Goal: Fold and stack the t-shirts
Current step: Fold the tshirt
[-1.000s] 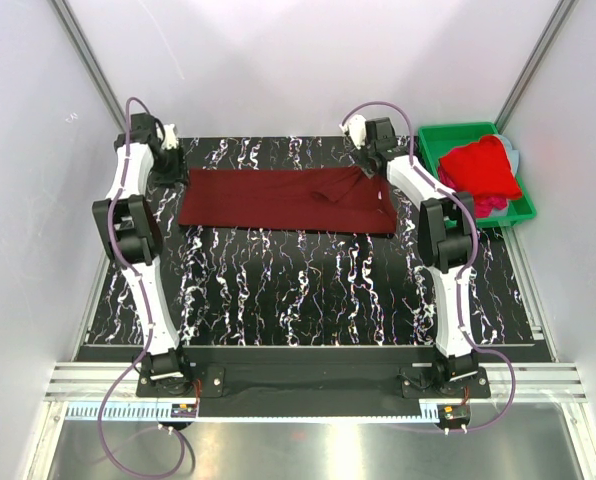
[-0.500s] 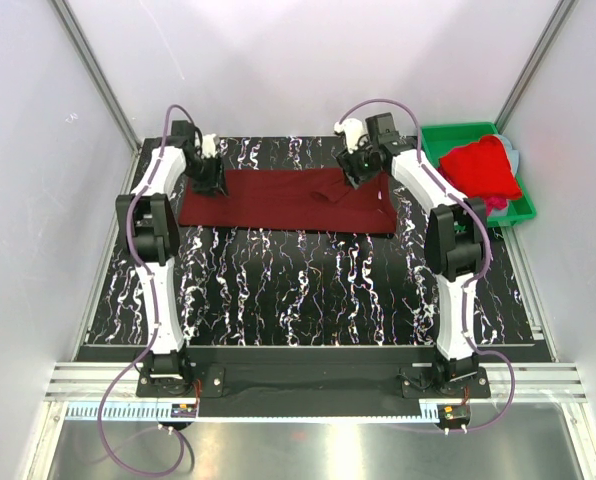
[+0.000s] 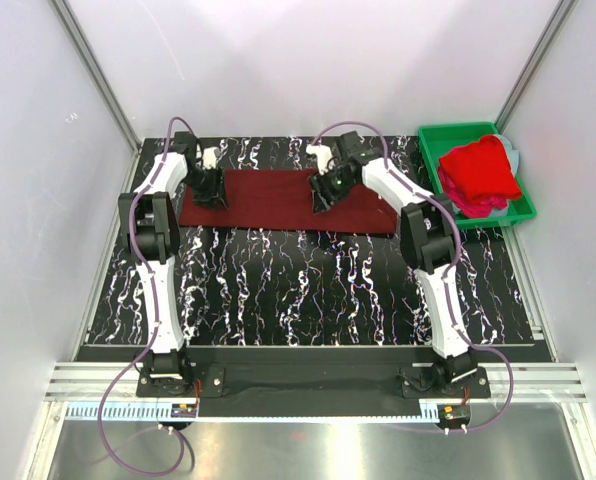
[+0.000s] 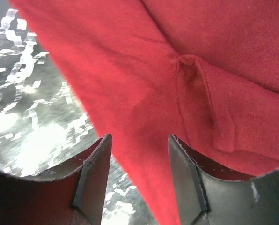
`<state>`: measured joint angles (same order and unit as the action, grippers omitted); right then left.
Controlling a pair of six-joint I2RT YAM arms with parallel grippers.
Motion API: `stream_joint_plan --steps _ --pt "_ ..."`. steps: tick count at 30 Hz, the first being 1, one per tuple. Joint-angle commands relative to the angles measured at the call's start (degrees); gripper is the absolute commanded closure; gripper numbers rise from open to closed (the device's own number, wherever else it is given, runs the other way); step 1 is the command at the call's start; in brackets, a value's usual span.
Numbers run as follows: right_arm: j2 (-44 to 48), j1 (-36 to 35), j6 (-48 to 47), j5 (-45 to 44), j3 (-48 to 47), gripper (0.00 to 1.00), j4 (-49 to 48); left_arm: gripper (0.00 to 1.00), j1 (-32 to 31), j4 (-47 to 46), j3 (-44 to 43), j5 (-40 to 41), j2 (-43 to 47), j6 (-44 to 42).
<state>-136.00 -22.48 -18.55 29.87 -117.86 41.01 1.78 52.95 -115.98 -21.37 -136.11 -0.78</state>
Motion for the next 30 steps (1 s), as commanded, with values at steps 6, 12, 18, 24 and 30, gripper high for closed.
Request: stream_joint_plan --steps 6,12,18,24,30 --pt "-1.46 -2.04 -3.25 -20.98 -4.48 0.46 -10.24 0.50 -0.29 -0.74 1.29 -2.98 1.64 2.27" --pt "-3.47 -1.95 -5.97 -25.20 -5.97 0.45 -11.31 0.50 -0.29 -0.74 1.64 -3.42 1.38 2.62" --pt "-2.95 -1.78 -4.58 -18.74 -7.91 0.48 -8.25 0.50 -0.37 -0.65 2.69 -3.33 1.82 2.71" --pt "-1.28 -2.04 -3.16 -10.90 -7.30 0.51 -4.11 0.50 -0.29 -1.27 4.01 -3.42 1.99 2.89" --pt "0.04 -2.04 -2.90 -8.43 -4.92 0.51 -2.96 0.51 -0.46 -1.36 3.92 -3.42 2.17 2.97"
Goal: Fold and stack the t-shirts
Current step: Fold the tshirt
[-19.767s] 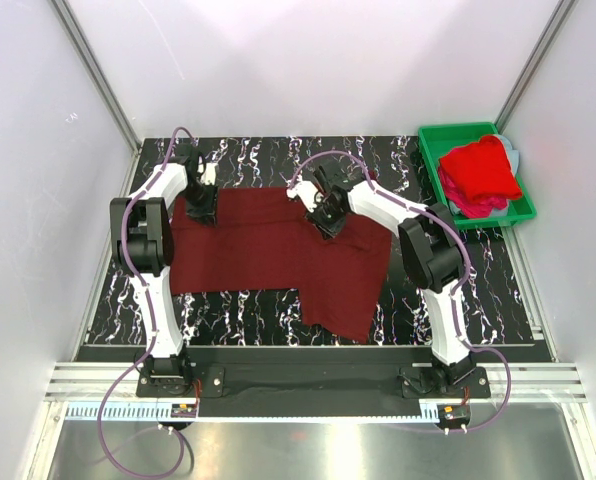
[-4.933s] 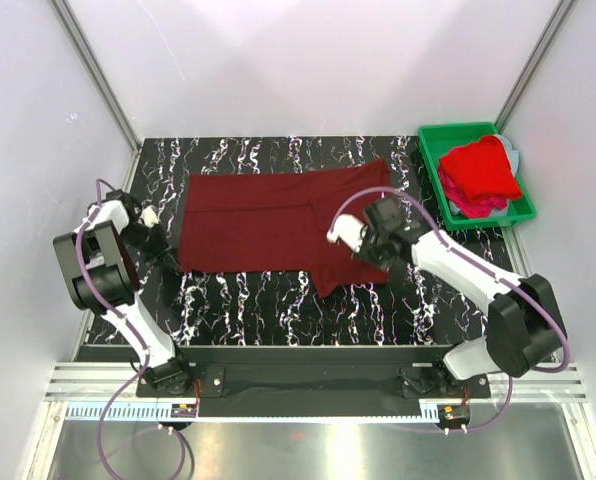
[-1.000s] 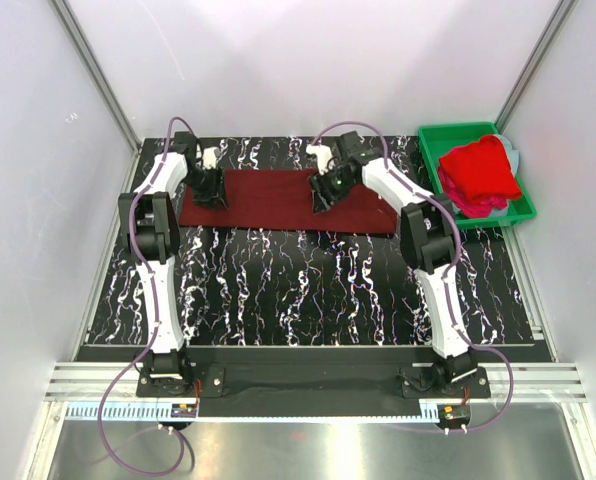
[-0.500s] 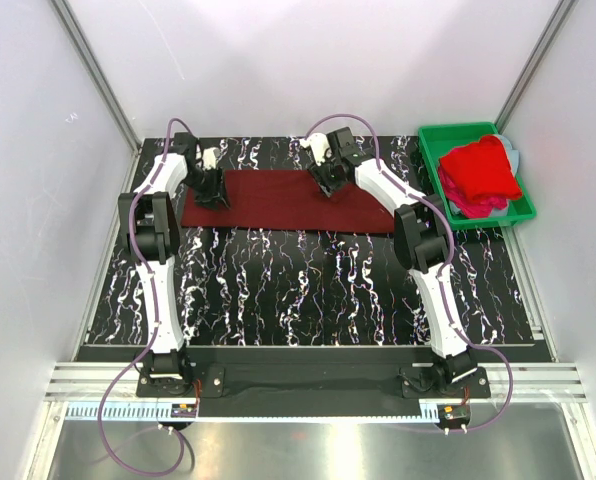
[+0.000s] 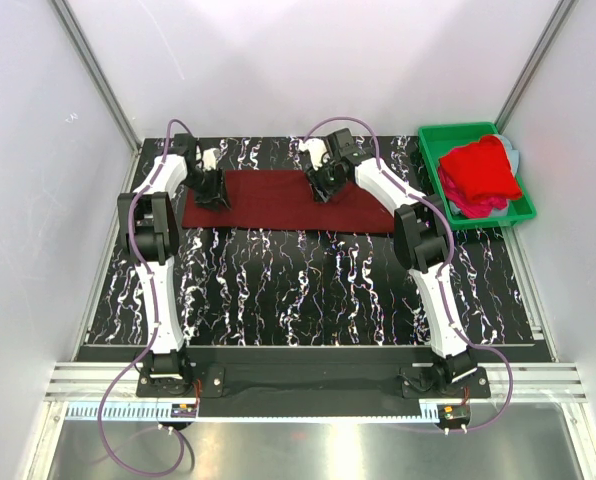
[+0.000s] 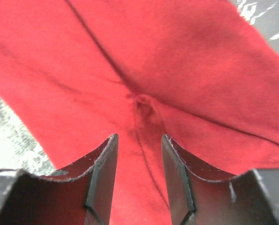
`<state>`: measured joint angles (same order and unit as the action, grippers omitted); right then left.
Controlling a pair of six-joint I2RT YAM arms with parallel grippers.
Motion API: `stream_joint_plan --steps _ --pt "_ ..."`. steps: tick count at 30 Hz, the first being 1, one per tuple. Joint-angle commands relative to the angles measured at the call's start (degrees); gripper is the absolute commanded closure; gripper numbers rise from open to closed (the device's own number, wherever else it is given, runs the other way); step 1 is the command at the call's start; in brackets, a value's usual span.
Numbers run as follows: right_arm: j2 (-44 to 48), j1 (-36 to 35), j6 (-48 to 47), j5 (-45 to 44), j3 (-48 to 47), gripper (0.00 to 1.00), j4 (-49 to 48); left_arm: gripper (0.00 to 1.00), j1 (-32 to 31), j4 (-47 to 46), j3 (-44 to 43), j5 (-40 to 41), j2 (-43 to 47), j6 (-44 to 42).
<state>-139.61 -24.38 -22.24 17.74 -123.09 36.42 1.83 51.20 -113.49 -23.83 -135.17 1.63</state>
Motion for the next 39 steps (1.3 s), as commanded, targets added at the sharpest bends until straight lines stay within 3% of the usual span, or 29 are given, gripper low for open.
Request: stream_joint_plan --steps 1,7,17,24,28,39 --pt "3.56 -0.14 0.79 3.88 0.91 0.51 1.81 0.51 -0.51 0.39 1.43 -0.86 1.23 0.57" --pt "1.37 -0.05 0.09 1.34 1.89 0.50 1.72 0.51 -0.68 0.39 1.87 -0.78 2.11 0.48" --pt "-1.80 -0.14 -2.80 -13.16 -3.64 0.47 -5.75 0.51 -0.68 0.39 3.01 -0.86 2.37 0.31" --pt "-6.99 -0.49 -5.44 -14.66 -14.01 0.44 -8.56 0.51 -0.68 0.39 3.80 -0.42 3.07 0.13" --pt "-6.12 -1.11 -5.71 -14.40 -14.46 0.43 -8.57 0.51 -0.68 0.39 4.16 -0.33 3.60 0.04" --pt "7.86 -1.28 -6.85 -19.58 5.64 0.42 -11.72 0.50 -0.68 0.65 4.59 -0.78 4.92 0.39"
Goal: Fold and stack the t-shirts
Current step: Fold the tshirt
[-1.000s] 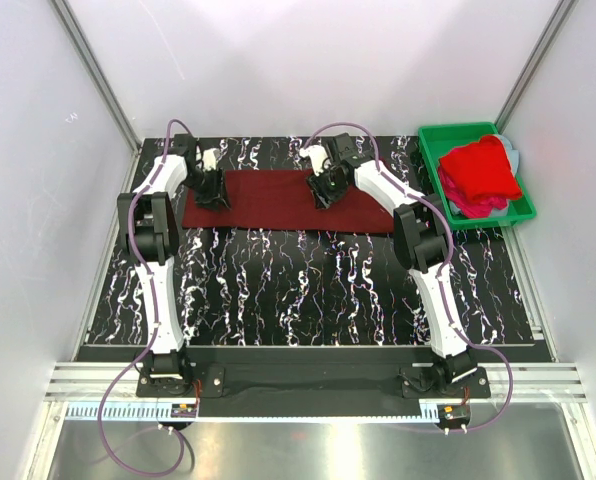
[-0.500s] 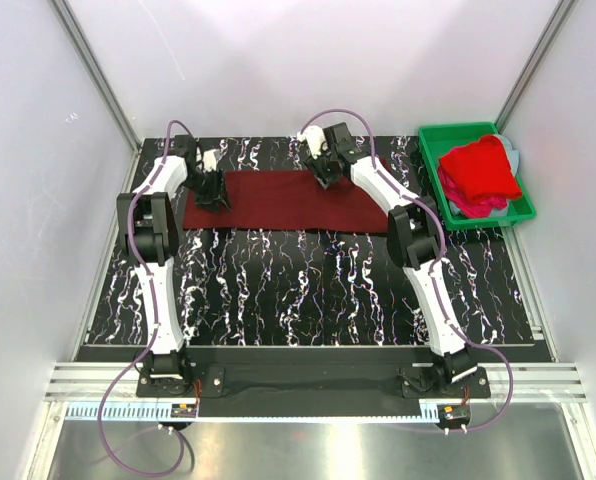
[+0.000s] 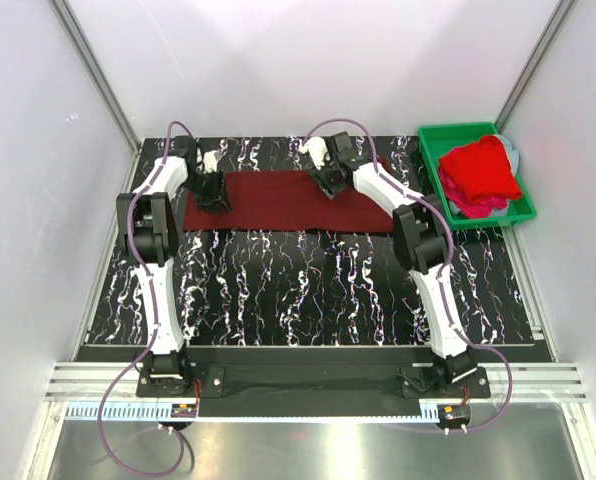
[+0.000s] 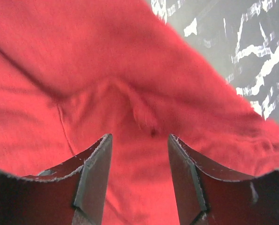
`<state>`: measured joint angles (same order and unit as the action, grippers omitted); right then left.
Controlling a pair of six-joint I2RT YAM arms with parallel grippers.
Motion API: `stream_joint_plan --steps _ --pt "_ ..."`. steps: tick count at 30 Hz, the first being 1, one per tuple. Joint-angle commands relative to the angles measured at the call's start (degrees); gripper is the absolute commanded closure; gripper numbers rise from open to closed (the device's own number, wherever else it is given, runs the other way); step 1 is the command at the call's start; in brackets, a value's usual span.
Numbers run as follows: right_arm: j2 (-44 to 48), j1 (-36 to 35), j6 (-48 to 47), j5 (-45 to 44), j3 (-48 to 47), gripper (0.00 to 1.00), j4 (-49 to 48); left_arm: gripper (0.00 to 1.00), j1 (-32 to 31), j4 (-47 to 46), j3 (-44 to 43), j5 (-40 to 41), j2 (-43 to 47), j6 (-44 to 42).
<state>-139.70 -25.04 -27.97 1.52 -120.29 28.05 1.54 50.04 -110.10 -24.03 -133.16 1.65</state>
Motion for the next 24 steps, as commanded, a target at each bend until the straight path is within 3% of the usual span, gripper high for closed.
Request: stream_joint_plan --steps 1,7,12,16,20,24 --pt "8.91 -0.63 -1.04 -5.28 4.09 0.42 -3.97 0.50 -0.40 1.81 1.64 -0.49 3.17 0.20" --pt "14.97 0.07 -3.50 -10.39 11.21 0.39 -9.93 0.50 0.30 0.94 5.95 -1.81 5.45 0.63" --pt "16.12 1.22 -2.80 -10.22 9.12 0.39 -8.20 0.50 1.09 1.46 5.08 -1.55 6.60 0.02" --pt "17.79 4.64 11.84 -2.17 9.89 0.39 1.46 0.49 1.36 1.81 4.81 -1.63 6.78 -0.33" --pt "21.31 9.47 18.11 7.35 18.49 0.39 3.94 0.49 1.18 1.55 4.72 -0.23 6.51 -0.33" --pt "21.05 14.91 21.90 14.37 20.62 0.39 4.11 0.49 0.57 2.16 4.37 1.88 6.43 -1.21"
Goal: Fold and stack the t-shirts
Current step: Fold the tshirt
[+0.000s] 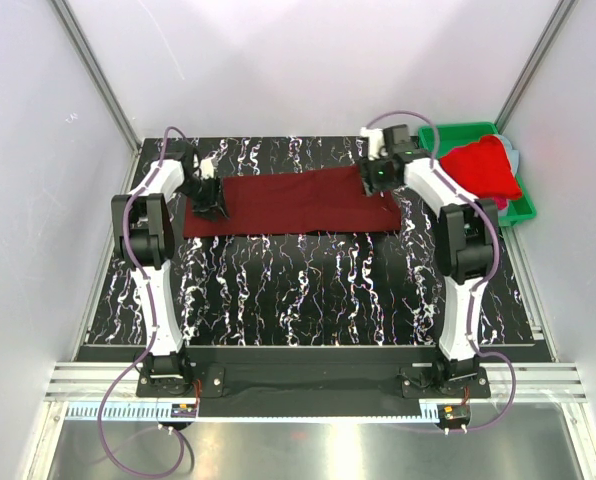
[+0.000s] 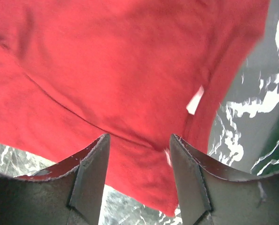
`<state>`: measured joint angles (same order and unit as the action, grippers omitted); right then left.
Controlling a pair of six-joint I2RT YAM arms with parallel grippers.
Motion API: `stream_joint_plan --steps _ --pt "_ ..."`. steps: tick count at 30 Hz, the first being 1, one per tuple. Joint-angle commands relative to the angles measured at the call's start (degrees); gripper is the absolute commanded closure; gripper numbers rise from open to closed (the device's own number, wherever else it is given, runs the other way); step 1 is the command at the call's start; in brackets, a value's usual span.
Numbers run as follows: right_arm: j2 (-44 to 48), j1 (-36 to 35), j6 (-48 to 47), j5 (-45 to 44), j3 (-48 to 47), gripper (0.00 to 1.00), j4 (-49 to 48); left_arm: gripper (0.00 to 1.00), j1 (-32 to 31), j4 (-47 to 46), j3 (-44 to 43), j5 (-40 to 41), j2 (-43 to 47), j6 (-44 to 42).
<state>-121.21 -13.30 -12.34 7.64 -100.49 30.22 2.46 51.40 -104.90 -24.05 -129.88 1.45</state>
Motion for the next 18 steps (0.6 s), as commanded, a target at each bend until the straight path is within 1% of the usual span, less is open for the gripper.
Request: stream_joint_plan --steps 1,4,9,11,12,18 --pt "1.77 3.98 7.14 9.66 0.73 0.39 2.12 0.49 -0.52 0.98 -0.57 2.17 3.32 -2.41" --pt "0.02 5.83 8.12 15.28 -1.11 0.41 3.00 0.49 -0.79 1.07 0.05 3.13 3.67 -3.30" --pt "-2.19 6.27 11.36 24.07 -3.75 0.41 3.97 0.49 -1.40 1.16 0.49 5.59 3.50 -4.18" --pt "-2.98 6.36 11.99 26.10 -2.97 0.41 3.80 0.49 -1.67 1.16 0.49 6.21 3.59 -4.35" --pt "-3.07 6.27 14.16 27.59 -2.52 0.41 3.71 0.49 -1.75 1.16 0.66 6.21 3.67 -4.35" --pt "-3.77 6.27 15.24 29.62 1.17 0.42 5.11 0.49 -2.11 0.90 2.24 6.91 4.20 -4.09"
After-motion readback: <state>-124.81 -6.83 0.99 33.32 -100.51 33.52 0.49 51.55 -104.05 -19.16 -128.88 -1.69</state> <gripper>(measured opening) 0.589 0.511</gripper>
